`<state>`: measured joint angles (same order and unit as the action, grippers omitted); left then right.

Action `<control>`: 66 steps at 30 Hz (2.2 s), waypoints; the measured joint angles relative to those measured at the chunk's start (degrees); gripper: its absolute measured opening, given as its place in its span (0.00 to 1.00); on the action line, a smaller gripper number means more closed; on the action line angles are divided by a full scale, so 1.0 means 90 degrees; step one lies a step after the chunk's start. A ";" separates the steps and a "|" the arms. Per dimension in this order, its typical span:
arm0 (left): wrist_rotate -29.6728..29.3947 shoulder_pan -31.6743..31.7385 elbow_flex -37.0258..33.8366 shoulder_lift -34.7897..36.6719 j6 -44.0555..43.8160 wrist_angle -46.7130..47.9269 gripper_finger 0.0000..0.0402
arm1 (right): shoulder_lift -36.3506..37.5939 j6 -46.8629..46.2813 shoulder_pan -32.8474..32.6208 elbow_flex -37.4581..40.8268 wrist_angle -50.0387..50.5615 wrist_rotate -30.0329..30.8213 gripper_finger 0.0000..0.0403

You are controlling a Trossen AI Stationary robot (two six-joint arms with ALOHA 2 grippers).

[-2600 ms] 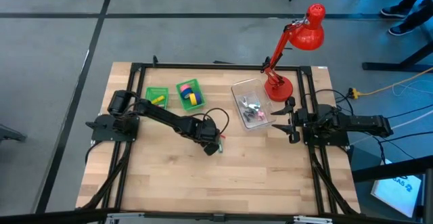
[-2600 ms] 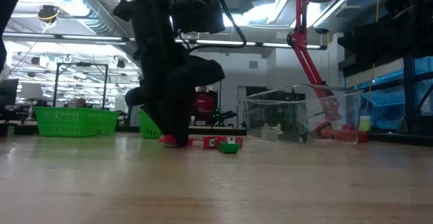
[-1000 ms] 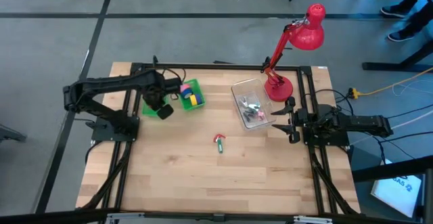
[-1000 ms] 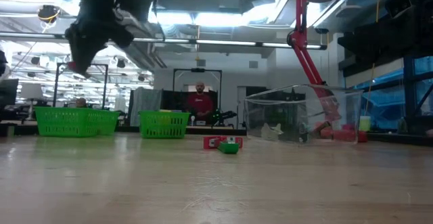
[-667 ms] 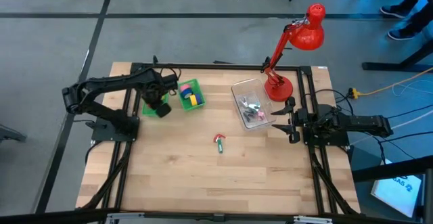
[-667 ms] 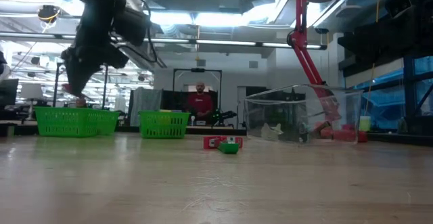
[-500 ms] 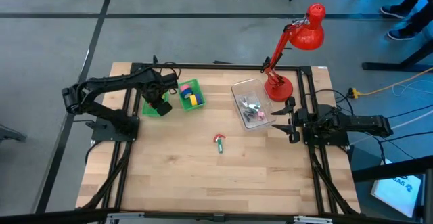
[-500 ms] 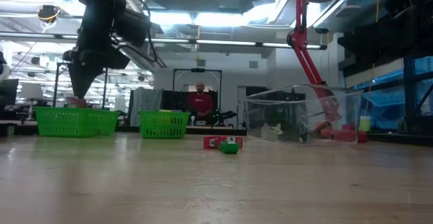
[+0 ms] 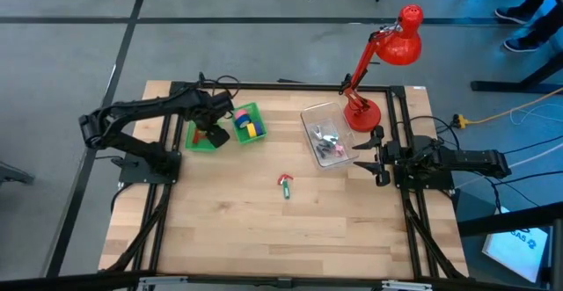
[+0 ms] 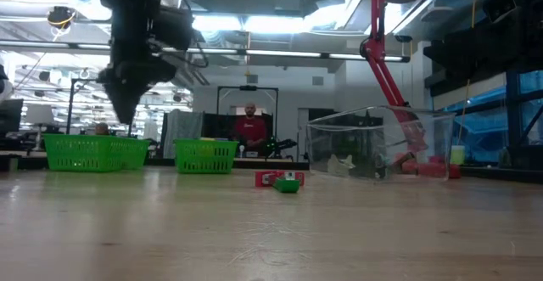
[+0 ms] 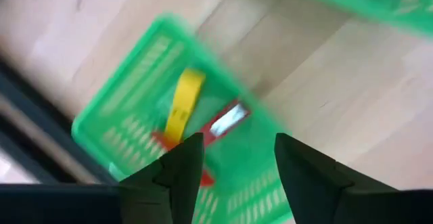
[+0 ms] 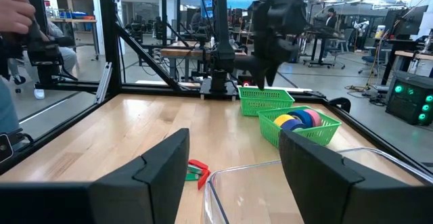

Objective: Pick and place Stapler, Stapler remover, tape
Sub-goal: Put the green stapler into the left green bin

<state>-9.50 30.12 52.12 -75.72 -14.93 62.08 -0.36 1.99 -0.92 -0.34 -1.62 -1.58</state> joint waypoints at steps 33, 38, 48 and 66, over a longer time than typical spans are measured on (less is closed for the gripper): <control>0.1083 -0.3015 0.2123 -0.2109 0.7149 -0.4041 0.41 | 0.0001 -0.0001 0.0001 0.0000 0.0001 0.0000 0.58; 0.1453 -0.3263 0.2120 -0.2596 0.8768 -0.4052 0.41 | 0.0002 -0.0001 0.0001 0.0000 0.0002 0.0000 0.58; 0.2809 -0.3678 0.2127 -0.3212 0.9184 -0.4721 0.39 | 0.0000 -0.0002 -0.0001 0.0000 0.0002 0.0000 0.58; 0.2809 -0.3674 0.2123 -0.4559 0.9602 -0.5439 0.38 | 0.0002 -0.0002 0.0000 0.0000 0.0000 0.0000 0.58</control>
<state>15.77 -2.95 71.23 -116.75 71.48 13.13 -0.34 1.98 -0.93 -0.34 -1.63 -1.58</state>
